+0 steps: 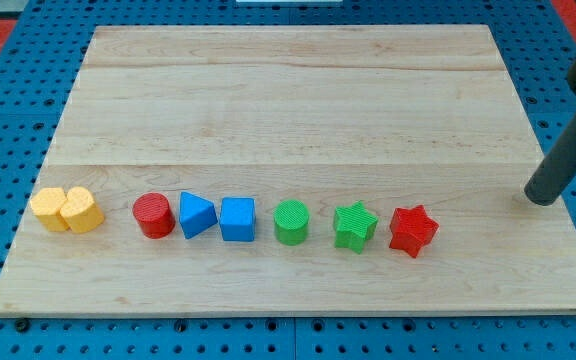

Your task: Move your arm to the bottom center of the board

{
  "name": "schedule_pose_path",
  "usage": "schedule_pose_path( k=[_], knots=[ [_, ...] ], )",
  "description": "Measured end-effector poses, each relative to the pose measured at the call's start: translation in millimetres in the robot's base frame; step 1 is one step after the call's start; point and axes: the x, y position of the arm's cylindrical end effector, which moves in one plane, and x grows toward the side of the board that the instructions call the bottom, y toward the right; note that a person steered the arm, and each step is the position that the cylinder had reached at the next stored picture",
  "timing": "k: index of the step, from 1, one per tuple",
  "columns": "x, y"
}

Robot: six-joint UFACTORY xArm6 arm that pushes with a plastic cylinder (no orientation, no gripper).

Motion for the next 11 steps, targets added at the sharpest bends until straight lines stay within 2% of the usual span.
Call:
schedule_pose_path(
  k=[5, 7, 8, 9, 10, 11],
  knots=[
    [0.0, -1.7],
    [0.9, 75.9],
    [28.4, 75.9],
    [88.9, 51.7],
    [123.1, 2.9],
    [123.6, -78.5]
  ],
)
